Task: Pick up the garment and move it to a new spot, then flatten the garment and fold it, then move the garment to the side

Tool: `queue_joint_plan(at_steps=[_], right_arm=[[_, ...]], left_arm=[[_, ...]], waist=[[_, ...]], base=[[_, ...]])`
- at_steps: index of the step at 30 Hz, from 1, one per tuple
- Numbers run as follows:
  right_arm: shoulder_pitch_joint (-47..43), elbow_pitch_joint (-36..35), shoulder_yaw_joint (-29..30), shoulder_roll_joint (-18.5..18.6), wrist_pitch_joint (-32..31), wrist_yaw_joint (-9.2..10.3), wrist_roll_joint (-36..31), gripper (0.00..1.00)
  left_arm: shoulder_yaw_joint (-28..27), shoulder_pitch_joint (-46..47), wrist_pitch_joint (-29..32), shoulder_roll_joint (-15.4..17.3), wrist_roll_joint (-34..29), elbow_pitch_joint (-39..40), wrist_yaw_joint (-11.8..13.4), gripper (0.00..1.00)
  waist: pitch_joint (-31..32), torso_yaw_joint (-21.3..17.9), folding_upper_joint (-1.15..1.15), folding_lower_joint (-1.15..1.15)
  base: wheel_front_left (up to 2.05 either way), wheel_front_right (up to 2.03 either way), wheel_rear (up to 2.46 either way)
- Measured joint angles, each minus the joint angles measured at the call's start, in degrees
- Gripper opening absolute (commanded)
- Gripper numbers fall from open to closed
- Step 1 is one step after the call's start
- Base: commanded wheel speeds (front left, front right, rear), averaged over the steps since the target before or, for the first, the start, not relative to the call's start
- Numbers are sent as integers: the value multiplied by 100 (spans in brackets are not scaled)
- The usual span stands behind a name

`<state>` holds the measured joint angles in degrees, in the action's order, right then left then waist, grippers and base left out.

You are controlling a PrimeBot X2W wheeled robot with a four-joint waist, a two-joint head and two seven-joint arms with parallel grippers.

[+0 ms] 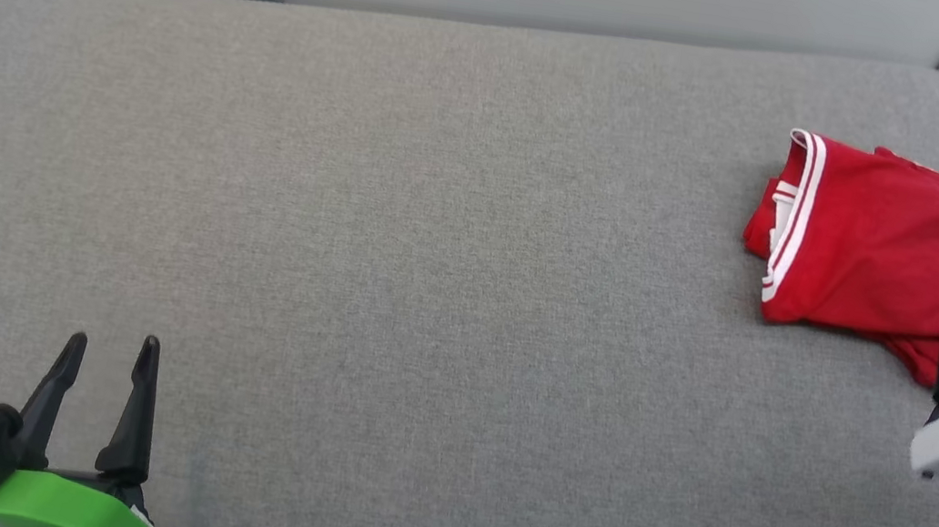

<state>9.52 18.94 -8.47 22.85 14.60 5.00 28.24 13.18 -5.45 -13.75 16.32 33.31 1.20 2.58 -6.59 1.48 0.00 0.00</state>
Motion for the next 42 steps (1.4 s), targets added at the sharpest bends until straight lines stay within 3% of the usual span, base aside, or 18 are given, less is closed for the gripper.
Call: queue_joint_plan(at_steps=[9, 19, 20, 27, 42], right_arm=[[-895, -46, -293, -267, -1, 76, -209, 100], [-1053, -494, -271, -335, 0, 125, -408, 100], [-1079, -538, -267, -335, -1, 125, -417, 0], [-1381, -210, -389, -738, -29, 113, -387, 0], [-1343, -174, -100, -880, -331, -46, 527, 0]], left_arm=[[-60, -351, -15, 7, -93, -103, 48, 100], [-116, -421, -16, 5, -131, -102, 49, 100], [-104, -424, -16, 7, -132, -102, 44, 0], [55, -481, 12, -288, -125, -461, 44, 0], [-87, -500, 220, -424, 669, -500, -57, 0]], waist=[[571, 214, 0, 0], [781, 305, 0, 0], [783, 307, 0, 0], [783, 306, 0, 0], [762, 240, 0, 0]], base=[[0, 0, 0], [0, 0, 0], [0, 0, 0], [0, 0, 0], [0, 0, 0]])
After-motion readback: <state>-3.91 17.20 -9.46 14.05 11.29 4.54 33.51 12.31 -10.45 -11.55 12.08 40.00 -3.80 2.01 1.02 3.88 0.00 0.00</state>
